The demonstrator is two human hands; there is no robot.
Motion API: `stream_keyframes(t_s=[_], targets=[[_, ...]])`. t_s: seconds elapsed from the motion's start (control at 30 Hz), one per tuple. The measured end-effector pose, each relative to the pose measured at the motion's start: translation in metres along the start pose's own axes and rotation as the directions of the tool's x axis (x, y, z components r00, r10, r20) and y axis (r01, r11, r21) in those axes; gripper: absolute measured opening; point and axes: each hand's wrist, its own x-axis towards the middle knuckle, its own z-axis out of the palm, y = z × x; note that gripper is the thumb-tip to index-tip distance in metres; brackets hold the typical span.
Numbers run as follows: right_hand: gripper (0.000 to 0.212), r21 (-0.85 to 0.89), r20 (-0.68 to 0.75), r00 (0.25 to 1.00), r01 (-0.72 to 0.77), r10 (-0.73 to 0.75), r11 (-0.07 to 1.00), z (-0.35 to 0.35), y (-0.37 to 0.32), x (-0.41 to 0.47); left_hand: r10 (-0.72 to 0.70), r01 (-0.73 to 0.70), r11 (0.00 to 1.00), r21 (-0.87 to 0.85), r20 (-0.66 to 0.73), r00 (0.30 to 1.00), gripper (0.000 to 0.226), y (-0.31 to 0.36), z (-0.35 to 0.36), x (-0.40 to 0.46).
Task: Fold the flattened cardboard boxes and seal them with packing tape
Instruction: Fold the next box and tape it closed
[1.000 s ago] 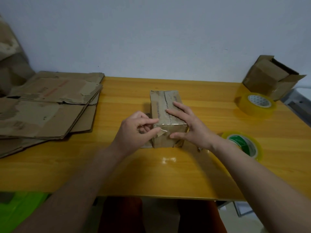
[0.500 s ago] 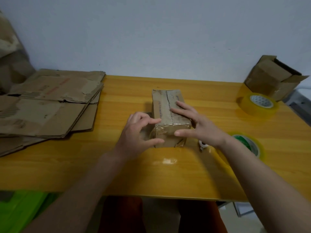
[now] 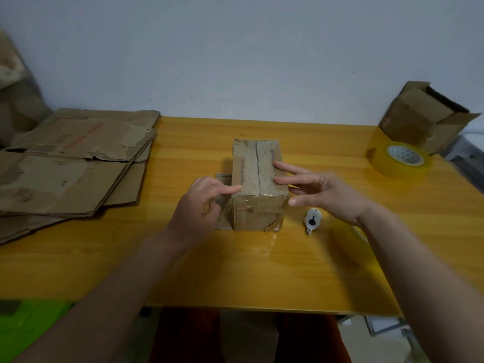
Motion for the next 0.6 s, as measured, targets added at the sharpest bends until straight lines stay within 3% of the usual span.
stream_keyframes(t_s=[0.13, 0.33, 0.47, 0.6], targets=[[0.053, -0.072, -0.045, 0.998, 0.029, -0.032, 0.997, 0.003, 0.003, 0.007, 0.017, -0.017, 1.0, -0.003, -0.009, 1.0, 0.048, -0.001, 0.002, 0.001], [0.059, -0.072, 0.013, 1.0, 0.01, -0.009, 0.997, 0.0, 0.005, 0.007, 0.013, -0.013, 1.0, -0.007, -0.02, 1.0, 0.045, 0.001, 0.003, 0.002], [0.051, -0.097, -0.127, 0.988, 0.072, -0.084, 0.993, 0.007, 0.005, 0.012, 0.006, -0.006, 1.0, -0.03, -0.007, 1.0, 0.044, 0.001, 0.003, 0.002], [0.055, -0.181, -0.107, 0.991, 0.063, -0.083, 0.982, 0.007, 0.004, 0.012, -0.011, 0.011, 0.998, -0.062, -0.001, 1.0, 0.044, 0.005, 0.001, 0.003]])
